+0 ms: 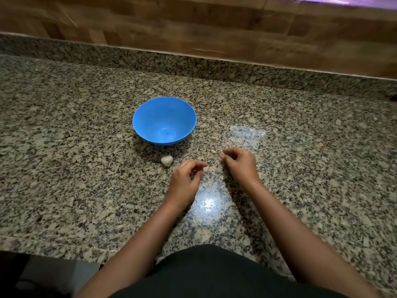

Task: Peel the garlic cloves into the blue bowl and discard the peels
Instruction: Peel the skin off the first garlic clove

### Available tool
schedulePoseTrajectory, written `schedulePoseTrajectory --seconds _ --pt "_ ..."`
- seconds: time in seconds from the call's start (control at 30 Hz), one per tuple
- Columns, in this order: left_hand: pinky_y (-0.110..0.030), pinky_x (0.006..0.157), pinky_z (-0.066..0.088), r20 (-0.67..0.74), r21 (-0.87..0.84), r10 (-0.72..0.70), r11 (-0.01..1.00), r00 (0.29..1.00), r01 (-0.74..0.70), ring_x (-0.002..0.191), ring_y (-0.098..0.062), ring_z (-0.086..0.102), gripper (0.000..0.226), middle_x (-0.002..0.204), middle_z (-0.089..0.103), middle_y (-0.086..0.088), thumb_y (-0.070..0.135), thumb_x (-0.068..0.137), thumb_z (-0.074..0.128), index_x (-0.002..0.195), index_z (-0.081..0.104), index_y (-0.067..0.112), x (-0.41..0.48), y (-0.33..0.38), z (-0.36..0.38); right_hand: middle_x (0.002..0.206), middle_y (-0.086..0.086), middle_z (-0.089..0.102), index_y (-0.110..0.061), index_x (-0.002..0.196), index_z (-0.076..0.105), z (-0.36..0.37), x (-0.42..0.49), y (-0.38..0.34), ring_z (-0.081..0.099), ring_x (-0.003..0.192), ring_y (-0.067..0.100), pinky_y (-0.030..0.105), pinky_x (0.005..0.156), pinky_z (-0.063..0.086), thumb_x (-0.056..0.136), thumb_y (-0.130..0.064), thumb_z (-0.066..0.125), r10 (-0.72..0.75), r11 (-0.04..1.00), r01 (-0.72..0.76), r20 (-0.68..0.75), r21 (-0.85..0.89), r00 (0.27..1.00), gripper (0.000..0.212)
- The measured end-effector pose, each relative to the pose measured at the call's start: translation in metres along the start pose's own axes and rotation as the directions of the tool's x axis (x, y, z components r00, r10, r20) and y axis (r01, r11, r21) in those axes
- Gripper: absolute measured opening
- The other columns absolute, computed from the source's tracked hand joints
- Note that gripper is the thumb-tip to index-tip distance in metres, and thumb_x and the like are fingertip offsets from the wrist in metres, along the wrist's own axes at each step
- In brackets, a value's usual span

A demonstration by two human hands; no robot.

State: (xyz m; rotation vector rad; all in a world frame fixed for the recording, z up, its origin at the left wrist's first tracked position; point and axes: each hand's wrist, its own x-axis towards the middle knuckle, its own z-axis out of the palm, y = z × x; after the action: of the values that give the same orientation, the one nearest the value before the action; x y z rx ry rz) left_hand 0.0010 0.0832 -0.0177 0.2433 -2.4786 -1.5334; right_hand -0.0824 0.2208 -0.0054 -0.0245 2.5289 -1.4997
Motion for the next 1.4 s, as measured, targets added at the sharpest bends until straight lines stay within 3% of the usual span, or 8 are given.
schedulePoseTrajectory --seconds 0.2,0.4,0.53,0.63,0.77,1.0,1.17,1.4 --pt "-0.015 0.066 0.050 -0.025 0.024 0.034 0.999 0.999 -0.033 0.072 -0.004 0.053 0.029 0.114 0.062 -0.006 0.014 0.095 0.051 0.124 0.057 0.014 -0.015 -0.004 -0.006 0.129 0.000 0.051 -0.017 0.137 0.042 -0.002 -0.057 0.010 0.051 0.114 0.010 0.022 0.097 0.041 0.088 -0.035 0.058 -0.155 0.961 0.185 0.152 -0.203 0.976 0.055" --pt "-0.021 0.106 0.027 0.047 0.150 0.008 0.989 0.999 -0.015 0.133 -0.013 0.037 0.041 0.145 0.042 -0.002 0.021 0.101 0.039 0.141 0.039 0.015 -0.030 -0.007 -0.007 0.157 -0.002 -0.010 -0.023 0.150 -0.006 0.026 -0.072 0.028 -0.005 0.145 0.015 0.031 0.113 -0.006 0.095 -0.055 0.030 -0.205 0.663 0.398 0.358 -0.634 0.911 0.073" --pt "-0.022 0.108 0.022 0.056 0.143 -0.020 0.990 0.998 0.012 0.138 -0.015 0.031 0.043 0.149 0.036 -0.004 0.021 0.101 0.037 0.144 0.034 0.014 -0.028 -0.007 -0.007 0.154 0.002 0.024 -0.024 0.145 0.032 0.034 -0.063 0.019 0.018 0.142 0.022 0.039 0.118 0.013 0.098 -0.035 0.042 -0.315 0.712 0.469 0.359 -0.522 0.878 0.049" --pt "-0.023 0.111 0.017 0.119 0.218 0.004 0.976 0.993 -0.030 0.141 -0.015 0.025 0.045 0.152 0.030 -0.004 0.020 0.101 0.034 0.146 0.029 0.014 -0.028 -0.011 -0.006 0.130 0.008 0.056 -0.012 0.125 0.059 0.029 -0.071 0.021 0.044 0.121 0.024 0.037 0.104 0.037 0.090 -0.019 0.058 -0.417 0.753 0.500 0.276 -0.429 0.866 0.036" --pt "-0.030 0.118 0.006 0.255 0.466 0.037 0.871 0.966 -0.156 0.144 -0.010 0.012 0.048 0.156 0.017 0.005 0.031 0.102 0.025 0.149 0.018 0.021 -0.031 -0.019 0.004 0.093 0.012 0.067 -0.002 0.099 0.072 0.019 -0.084 0.024 0.053 0.089 0.029 0.040 0.079 0.048 0.081 -0.007 0.066 -0.478 0.741 0.525 0.221 -0.418 0.850 0.019" --pt "-0.031 0.117 0.007 0.287 0.583 0.055 0.782 0.956 -0.220 0.144 -0.012 0.013 0.047 0.155 0.021 0.006 0.034 0.102 0.024 0.147 0.024 0.022 -0.041 -0.021 0.016 0.102 0.008 0.067 -0.005 0.103 0.069 0.002 -0.085 0.022 0.056 0.098 0.020 0.025 0.091 0.042 0.090 -0.010 0.058 -0.334 0.829 0.344 0.102 -0.441 0.937 0.018" --pt "-0.022 0.101 0.034 0.128 0.506 0.179 0.834 0.976 -0.219 0.119 -0.017 0.045 0.034 0.127 0.055 -0.007 0.011 0.096 0.047 0.128 0.054 0.009 -0.039 -0.010 0.021 0.105 0.004 0.069 -0.009 0.103 0.069 -0.010 -0.091 0.022 0.065 0.089 0.014 0.025 0.086 0.053 0.089 -0.002 0.056 -0.029 0.994 0.022 -0.073 -0.105 0.997 0.020" --pt "-0.022 0.089 0.042 0.110 0.446 0.149 0.876 0.983 -0.183 0.104 -0.015 0.048 0.026 0.109 0.061 -0.006 0.006 0.094 0.050 0.117 0.062 0.006 -0.040 0.004 0.019 0.091 0.006 0.071 -0.014 0.084 0.070 -0.010 -0.093 0.015 0.066 0.083 0.017 0.033 0.082 0.055 0.084 -0.001 0.062 0.154 0.982 -0.147 -0.053 0.118 0.987 0.016"
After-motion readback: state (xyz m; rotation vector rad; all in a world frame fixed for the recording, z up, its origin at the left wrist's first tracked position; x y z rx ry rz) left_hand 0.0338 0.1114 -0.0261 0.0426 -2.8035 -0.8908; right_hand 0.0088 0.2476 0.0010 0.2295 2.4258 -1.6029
